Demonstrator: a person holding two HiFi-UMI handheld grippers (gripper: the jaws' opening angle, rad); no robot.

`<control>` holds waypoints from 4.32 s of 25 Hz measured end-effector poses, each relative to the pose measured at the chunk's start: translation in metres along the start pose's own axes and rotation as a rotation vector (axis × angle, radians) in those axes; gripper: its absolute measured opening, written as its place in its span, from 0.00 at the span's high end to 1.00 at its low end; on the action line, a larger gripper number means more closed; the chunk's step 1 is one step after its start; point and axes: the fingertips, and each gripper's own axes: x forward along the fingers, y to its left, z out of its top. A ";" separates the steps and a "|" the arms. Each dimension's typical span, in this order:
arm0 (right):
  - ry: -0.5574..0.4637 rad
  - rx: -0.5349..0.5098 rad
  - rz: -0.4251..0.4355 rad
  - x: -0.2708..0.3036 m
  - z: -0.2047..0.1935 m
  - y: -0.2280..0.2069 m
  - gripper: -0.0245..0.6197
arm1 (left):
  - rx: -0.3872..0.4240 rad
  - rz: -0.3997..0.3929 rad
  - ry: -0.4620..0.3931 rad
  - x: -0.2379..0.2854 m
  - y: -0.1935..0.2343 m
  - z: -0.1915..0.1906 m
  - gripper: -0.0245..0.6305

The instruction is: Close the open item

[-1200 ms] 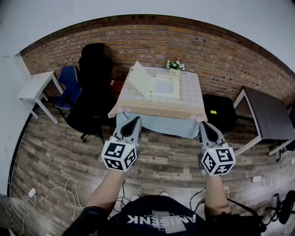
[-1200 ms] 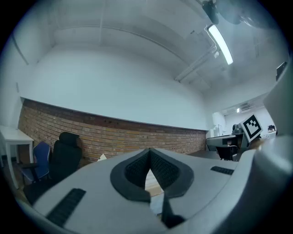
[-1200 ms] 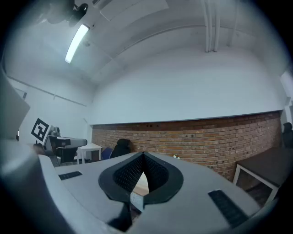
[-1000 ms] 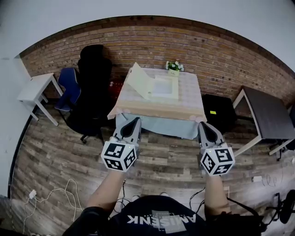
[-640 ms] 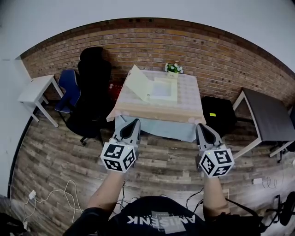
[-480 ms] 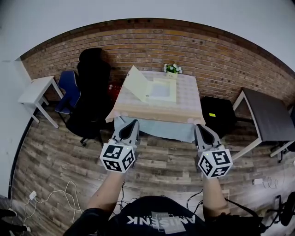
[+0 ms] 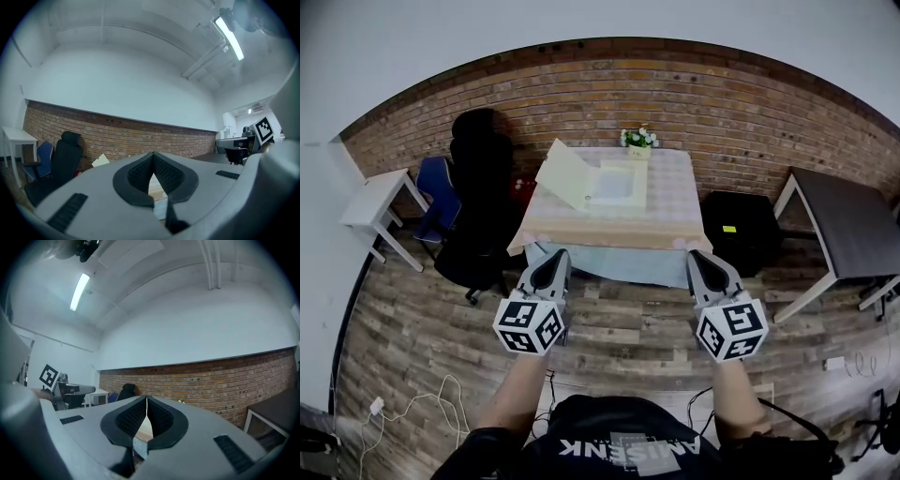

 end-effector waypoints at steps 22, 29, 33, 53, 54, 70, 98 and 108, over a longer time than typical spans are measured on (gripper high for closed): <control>0.024 -0.001 -0.007 0.069 -0.017 -0.029 0.90 | 0.025 -0.049 0.014 0.072 0.031 -0.013 0.95; 0.037 0.004 -0.034 0.123 -0.017 -0.036 0.90 | 0.011 -0.074 0.011 0.116 0.071 -0.009 0.95; 0.051 0.004 -0.037 0.155 -0.020 -0.039 0.90 | 0.009 -0.078 0.011 0.139 0.096 -0.009 0.95; 0.117 0.005 -0.110 0.294 -0.032 -0.036 0.90 | -0.044 -0.116 0.028 0.224 0.218 -0.024 0.95; 0.120 0.005 -0.116 0.300 -0.031 -0.035 0.90 | -0.043 -0.120 0.023 0.228 0.224 -0.022 0.95; 0.163 -0.025 -0.143 0.385 -0.031 -0.028 0.90 | -0.098 -0.042 0.024 0.255 0.340 -0.032 0.94; 0.207 0.002 0.096 0.554 -0.086 -0.166 0.90 | -0.118 0.304 0.238 0.417 0.445 -0.103 0.94; 0.200 0.024 0.244 0.579 -0.103 -0.201 0.90 | -0.112 0.386 0.340 0.464 0.458 -0.124 0.94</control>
